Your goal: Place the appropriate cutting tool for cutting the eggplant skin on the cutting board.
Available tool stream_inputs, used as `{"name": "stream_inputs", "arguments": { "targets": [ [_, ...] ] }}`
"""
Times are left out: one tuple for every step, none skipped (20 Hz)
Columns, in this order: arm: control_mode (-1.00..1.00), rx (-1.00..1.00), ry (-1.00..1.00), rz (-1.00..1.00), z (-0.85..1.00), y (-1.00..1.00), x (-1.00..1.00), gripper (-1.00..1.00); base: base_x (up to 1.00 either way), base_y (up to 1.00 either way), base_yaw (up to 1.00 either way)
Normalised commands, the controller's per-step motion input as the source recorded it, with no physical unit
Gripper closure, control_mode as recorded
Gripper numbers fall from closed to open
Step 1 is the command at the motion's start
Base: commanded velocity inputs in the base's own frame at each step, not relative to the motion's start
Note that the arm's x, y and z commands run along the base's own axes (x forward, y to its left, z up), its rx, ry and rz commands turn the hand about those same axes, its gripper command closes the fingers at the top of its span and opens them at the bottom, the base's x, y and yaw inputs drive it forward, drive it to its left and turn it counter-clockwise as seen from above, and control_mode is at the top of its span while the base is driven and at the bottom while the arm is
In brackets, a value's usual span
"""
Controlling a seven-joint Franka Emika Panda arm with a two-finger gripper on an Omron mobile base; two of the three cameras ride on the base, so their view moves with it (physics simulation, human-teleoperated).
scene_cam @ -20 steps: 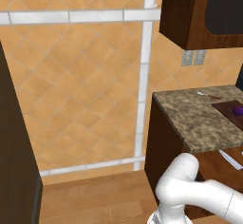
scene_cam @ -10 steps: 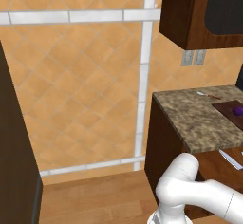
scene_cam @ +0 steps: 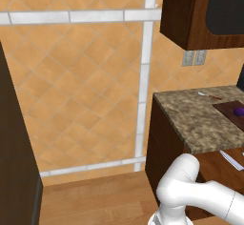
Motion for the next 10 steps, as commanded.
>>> {"name": "stream_inputs", "arguments": {
  "targets": [
    [-1.0,0.0,0.0,0.0,0.0,-0.04,0.03,-1.0,0.0,0.0,0.0],
    [-1.0,0.0,0.0,0.0,0.0,-0.04,0.01,-1.0,0.0,0.0,0.0],
    [-1.0,0.0,0.0,0.0,-0.16,-0.01,0.01,-1.0,0.0,0.0,0.0],
    [-1.0,0.0,0.0,0.0,-0.32,0.0,0.0,-1.0,0.0,0.0,0.0],
    [-1.0,0.0,0.0,0.0,-0.32,0.0,0.0,-1.0,0.0,0.0,0.0],
    [-1.0,0.0,0.0,0.0,-0.13,-0.02,0.0,-1.0,0.0,0.0,0.0],
    [-1.0,0.0,0.0,0.0,0.0,-0.01,0.0,-1.0,0.0,0.0,0.0],
    [-1.0,0.0,0.0,0.0,0.0,0.0,0.0,-1.0,0.0,0.0,0.0],
    [-1.0,0.0,0.0,0.0,0.0,0.0,0.0,-1.0,0.0,0.0,0.0],
    [-1.0,0.0,0.0,0.0,0.0,0.0,0.0,-1.0,0.0,0.0,0.0]
  ]
}}
